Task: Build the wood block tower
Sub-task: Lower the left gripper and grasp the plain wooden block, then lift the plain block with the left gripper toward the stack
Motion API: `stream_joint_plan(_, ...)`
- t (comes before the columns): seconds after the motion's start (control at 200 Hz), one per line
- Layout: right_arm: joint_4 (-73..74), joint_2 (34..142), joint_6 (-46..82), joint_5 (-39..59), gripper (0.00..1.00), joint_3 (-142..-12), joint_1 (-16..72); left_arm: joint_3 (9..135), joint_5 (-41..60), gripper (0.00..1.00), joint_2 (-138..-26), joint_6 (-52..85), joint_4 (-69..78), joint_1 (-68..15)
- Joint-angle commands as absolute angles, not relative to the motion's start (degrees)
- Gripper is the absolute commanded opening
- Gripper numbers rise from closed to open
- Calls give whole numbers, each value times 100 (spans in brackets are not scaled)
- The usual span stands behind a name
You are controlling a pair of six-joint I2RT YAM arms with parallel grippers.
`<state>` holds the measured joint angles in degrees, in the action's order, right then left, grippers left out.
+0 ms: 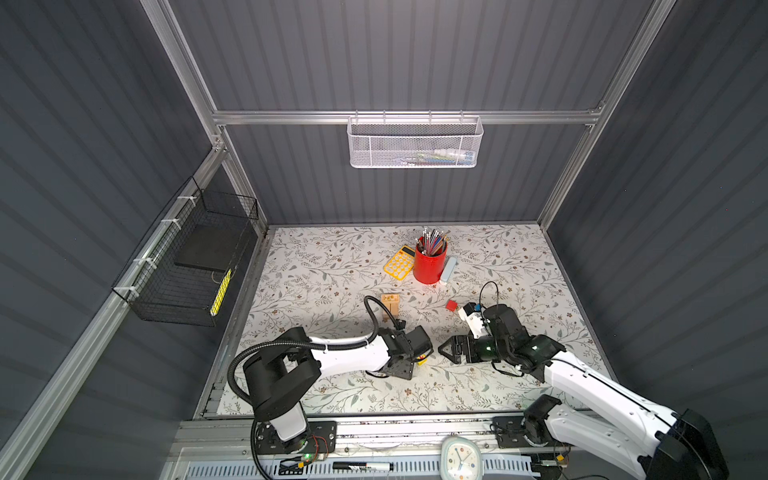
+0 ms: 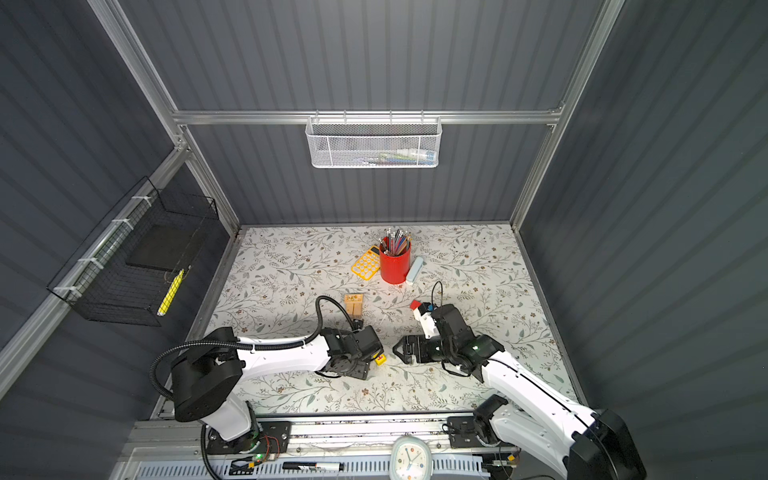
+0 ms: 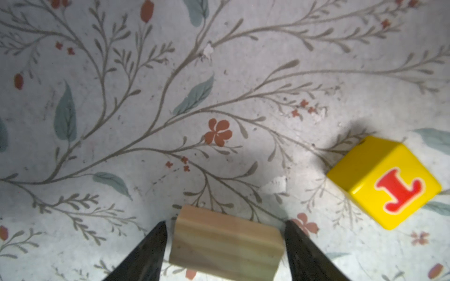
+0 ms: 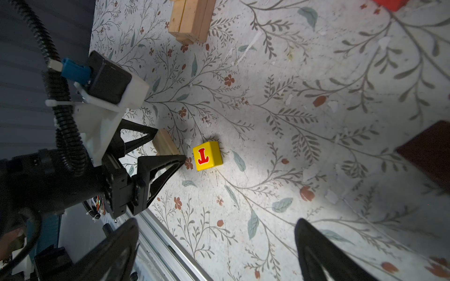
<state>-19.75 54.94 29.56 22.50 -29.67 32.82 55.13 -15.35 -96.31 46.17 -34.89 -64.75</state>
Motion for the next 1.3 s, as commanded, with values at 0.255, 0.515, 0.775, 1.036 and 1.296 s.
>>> stream_joint_plan(0.255, -1934, 5616, 2949, 2192, 99, -2938, 3224, 5590, -1467, 73, -9777, 4918, -3944, -6645)
stream_joint_plan(0.515, -1909, 5655, 2932, 2217, 99, -2944, 3177, 5355, -1404, 68, -9701, 5352, -3754, -6645)
stream_joint_plan(0.775, -1957, 5619, 2939, 2207, 99, -2988, 3147, 5417, -1530, 57, -9542, 5310, -3891, -6644)
stream_joint_plan(1.036, -2191, 5555, 2886, 2251, 99, -3291, 3043, 5679, -1830, 49, -8998, 5318, -4286, -6446)
stream_joint_plan(1.296, -2323, 5785, 2847, 2577, 99, -3729, 2771, 6310, -1822, 45, -8651, 4924, -4499, -5696)
